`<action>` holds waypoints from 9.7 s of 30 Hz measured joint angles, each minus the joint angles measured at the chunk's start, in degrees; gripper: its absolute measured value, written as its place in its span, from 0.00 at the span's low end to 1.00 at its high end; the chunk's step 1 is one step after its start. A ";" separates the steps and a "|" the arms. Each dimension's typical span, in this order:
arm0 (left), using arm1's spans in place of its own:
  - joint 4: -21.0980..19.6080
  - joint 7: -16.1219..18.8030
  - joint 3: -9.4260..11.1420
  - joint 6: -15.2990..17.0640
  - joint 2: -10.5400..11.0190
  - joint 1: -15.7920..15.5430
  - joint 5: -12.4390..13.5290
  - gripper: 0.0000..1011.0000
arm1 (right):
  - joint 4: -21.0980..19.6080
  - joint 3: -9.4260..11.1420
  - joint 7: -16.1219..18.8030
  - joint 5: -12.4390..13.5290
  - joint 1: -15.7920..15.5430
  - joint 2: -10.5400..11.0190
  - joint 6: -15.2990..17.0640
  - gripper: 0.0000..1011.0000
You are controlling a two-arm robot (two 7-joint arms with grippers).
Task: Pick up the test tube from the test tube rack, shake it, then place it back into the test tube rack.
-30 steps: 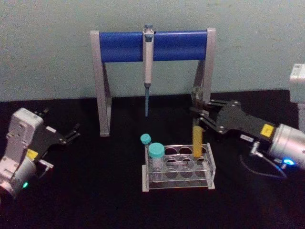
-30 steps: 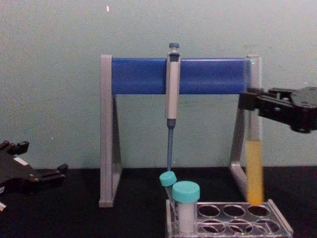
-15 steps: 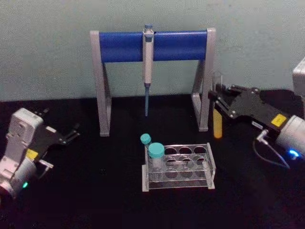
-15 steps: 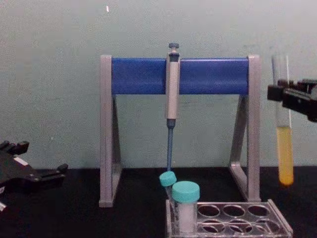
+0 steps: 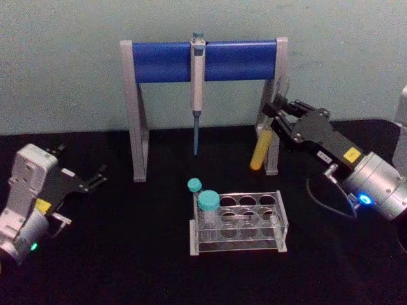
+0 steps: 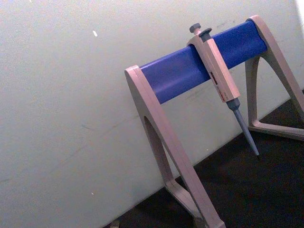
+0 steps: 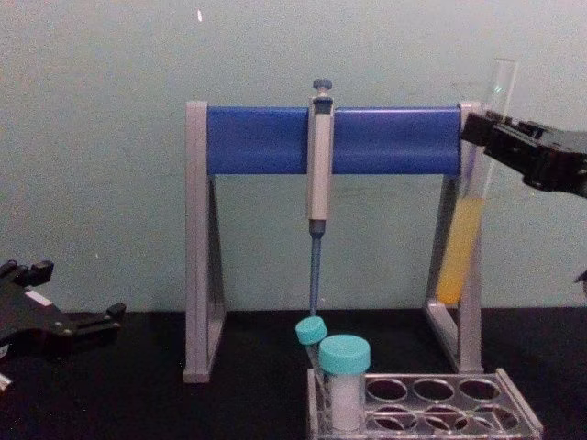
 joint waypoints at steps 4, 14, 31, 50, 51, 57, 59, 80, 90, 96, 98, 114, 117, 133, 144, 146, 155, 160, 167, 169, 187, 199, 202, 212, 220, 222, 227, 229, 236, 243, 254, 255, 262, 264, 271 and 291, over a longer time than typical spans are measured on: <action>0.00 0.00 0.00 0.00 0.00 0.00 0.00 0.99 | 1.63 -0.87 3.90 3.40 0.93 -0.58 0.04 0.23; 0.00 0.00 0.00 0.00 0.00 0.00 0.00 0.99 | -0.17 -3.21 11.52 9.49 1.51 4.01 6.10 0.23; 0.00 0.00 0.00 0.00 0.00 0.00 0.00 0.99 | -8.18 -2.94 3.24 4.88 -1.71 14.38 10.16 0.23; 0.00 0.00 0.00 0.00 0.00 0.00 0.00 0.99 | -1.54 -3.82 -3.58 -4.35 2.06 5.00 2.28 0.23; 0.00 0.00 0.00 0.00 0.00 0.00 0.00 0.99 | -1.08 -3.88 -3.06 -4.04 2.32 4.60 2.11 0.23; 0.00 0.00 0.00 0.00 0.00 0.00 0.00 0.99 | 1.84 -5.02 3.39 0.01 4.40 2.17 2.52 0.23; 0.00 0.00 0.00 0.00 0.00 0.00 0.00 0.99 | 2.24 -5.37 4.88 1.18 4.73 2.10 3.12 0.23; 0.00 0.00 0.00 0.00 0.00 0.00 0.00 0.99 | -5.20 -5.31 6.06 6.91 0.85 12.39 11.17 0.23; 0.00 0.00 0.00 0.00 0.00 0.00 0.00 0.99 | -7.28 -4.66 -3.63 -2.10 -0.52 12.74 8.90 0.23; 0.00 0.00 0.00 0.00 0.00 0.00 0.00 0.99 | -6.67 -4.19 -7.80 -6.37 -0.14 9.99 6.74 0.23; 0.00 0.00 0.00 0.00 0.00 0.00 0.00 0.99 | -5.74 -4.05 -8.09 -6.77 0.34 8.63 5.76 0.23; 0.00 0.00 0.00 0.00 0.00 0.00 0.00 0.99 | 0.38 -4.58 3.45 -0.29 3.33 2.35 1.93 0.23; 0.00 0.00 0.00 0.00 0.00 0.00 0.00 0.99 | 0.41 -4.88 5.97 1.32 3.42 2.73 1.90 0.23; 0.00 0.00 0.00 0.00 0.00 0.00 0.00 0.99 | -2.38 -4.74 8.35 3.65 0.67 8.93 1.59 0.23; 0.00 0.00 0.00 0.00 0.00 0.00 0.00 0.99 | 1.38 -5.51 7.95 2.46 1.78 6.35 -1.00 0.23; 0.00 0.00 0.00 0.00 0.00 0.00 0.00 0.99 | 1.91 -5.70 8.10 2.22 1.95 6.11 -1.25 0.23; 0.00 0.00 0.00 0.00 0.00 0.00 0.00 0.99 | 4.64 -6.39 9.14 1.41 2.65 4.95 -2.54 0.23; 0.00 0.00 0.00 0.00 0.00 0.00 0.00 0.99 | 6.44 -6.73 9.70 1.15 3.26 4.25 -2.93 0.23; 0.00 0.00 0.00 0.00 0.00 0.00 0.00 0.99 | 8.47 -7.17 10.14 0.79 4.06 3.47 -2.96 0.23; 0.00 0.00 0.00 0.00 0.00 0.00 0.00 0.99 | 9.13 -7.33 10.39 0.73 4.35 3.22 -2.96 0.23; 0.00 0.00 0.00 0.00 0.00 0.00 0.00 0.99 | 12.72 -9.02 11.28 -0.25 6.21 1.94 -1.98 0.23; 0.00 0.00 0.00 0.00 0.00 0.00 0.00 0.99 | 14.64 -9.84 11.15 -1.12 7.13 1.39 -1.03 0.23; 0.00 0.00 0.00 0.00 0.00 0.00 0.00 0.99 | 15.09 -10.00 11.12 -1.28 7.36 1.25 -0.83 0.23; 0.00 0.00 0.00 0.00 0.00 0.00 0.00 0.99 | 16.12 -10.58 11.13 -1.75 7.91 1.02 0.16 0.23; 0.00 0.00 0.00 0.00 0.00 0.00 0.00 0.99 | 16.56 -11.00 10.68 -2.26 8.25 0.95 1.17 0.23; 0.00 0.00 0.00 0.00 0.00 0.00 0.00 0.99 | 16.62 -11.06 10.62 -2.32 8.29 0.93 1.33 0.23; 0.00 0.00 0.00 0.00 0.00 0.00 0.00 0.99 | 16.66 -11.16 10.44 -2.41 8.38 0.96 1.68 0.23; 0.00 0.00 0.00 0.00 0.00 0.00 0.00 0.99 | 16.63 -11.16 10.29 -2.40 8.38 0.99 1.87 0.23; 0.00 0.00 0.00 0.00 0.00 0.00 0.00 0.99 | 16.59 -11.16 10.23 -2.41 8.39 1.02 1.98 0.23; 0.00 0.00 0.00 0.00 0.00 0.00 0.00 0.99 | 16.56 -11.14 10.27 -2.43 8.39 1.02 1.94 0.23; 0.00 0.00 0.00 0.00 0.00 0.00 0.00 0.99 | 16.52 -11.09 10.32 -2.47 8.34 1.02 1.88 0.35; 0.00 0.00 0.00 0.00 0.00 0.00 0.00 0.99 | 16.52 -11.09 10.33 -2.48 8.33 1.02 1.87 0.40; 0.00 0.00 0.00 0.00 0.00 0.00 0.00 0.99 | 16.51 -11.09 10.35 -2.47 8.32 1.02 1.84 0.62; 0.00 0.00 0.00 0.00 0.00 0.00 0.00 0.99 | 16.51 -11.09 10.35 -2.47 8.32 1.02 1.82 0.68; 0.00 0.00 0.00 0.00 0.00 0.00 0.00 0.99 | 16.52 -11.09 10.35 -2.45 8.32 1.02 1.80 0.88; 0.00 0.00 0.00 0.00 0.00 0.00 0.00 0.99 | 14.17 -9.53 9.63 -1.51 6.92 1.12 -0.50 0.99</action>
